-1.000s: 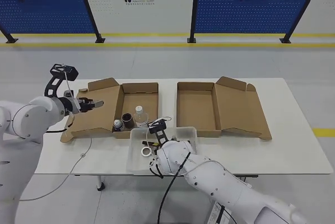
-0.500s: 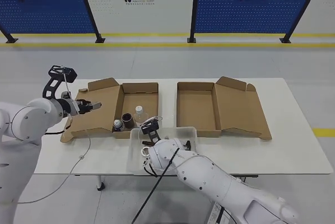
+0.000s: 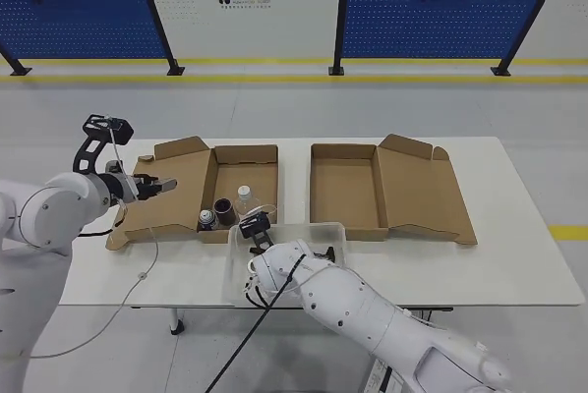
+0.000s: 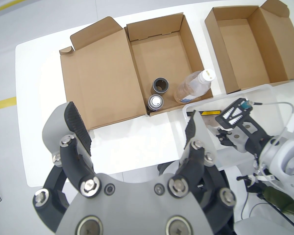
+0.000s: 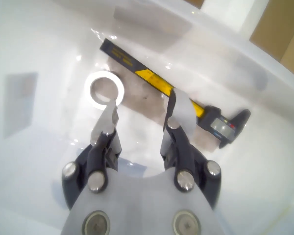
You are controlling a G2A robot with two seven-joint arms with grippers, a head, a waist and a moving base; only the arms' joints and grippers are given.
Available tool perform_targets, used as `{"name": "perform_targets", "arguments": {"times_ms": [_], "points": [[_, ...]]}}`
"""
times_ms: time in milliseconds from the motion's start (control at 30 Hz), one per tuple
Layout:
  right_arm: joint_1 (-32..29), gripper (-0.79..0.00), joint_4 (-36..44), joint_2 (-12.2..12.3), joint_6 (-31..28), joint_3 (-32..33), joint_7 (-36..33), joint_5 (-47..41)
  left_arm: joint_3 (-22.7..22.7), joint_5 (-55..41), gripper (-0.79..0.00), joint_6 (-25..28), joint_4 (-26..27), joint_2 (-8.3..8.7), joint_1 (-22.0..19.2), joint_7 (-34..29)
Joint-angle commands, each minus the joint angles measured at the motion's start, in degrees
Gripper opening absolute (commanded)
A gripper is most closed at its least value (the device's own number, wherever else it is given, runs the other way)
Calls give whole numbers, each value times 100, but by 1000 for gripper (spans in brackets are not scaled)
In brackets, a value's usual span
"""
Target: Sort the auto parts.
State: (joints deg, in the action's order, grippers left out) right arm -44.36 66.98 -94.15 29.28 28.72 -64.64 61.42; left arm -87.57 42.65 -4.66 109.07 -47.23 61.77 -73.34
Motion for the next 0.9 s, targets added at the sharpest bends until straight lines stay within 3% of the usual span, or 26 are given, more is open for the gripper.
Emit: {"name": "perform_targets", "arguments": {"times_ms": [0,300,367,867], "points": [[13,-339,-105,-37,-87,21,62,-42,4,-14,0,-15,5,0,-3,14],[69,-320,-515,-208,-455,80,281,-250,16,-24,0,-60,4,5,5,34],[81,-397,-601,-250,-507,82,319,-293,17,-25,0,-62,5,6,6,37],[147,-428,-1072,-489,-729,127,439,-385,19,-37,0,-67,-12,18,-5,53]]}}
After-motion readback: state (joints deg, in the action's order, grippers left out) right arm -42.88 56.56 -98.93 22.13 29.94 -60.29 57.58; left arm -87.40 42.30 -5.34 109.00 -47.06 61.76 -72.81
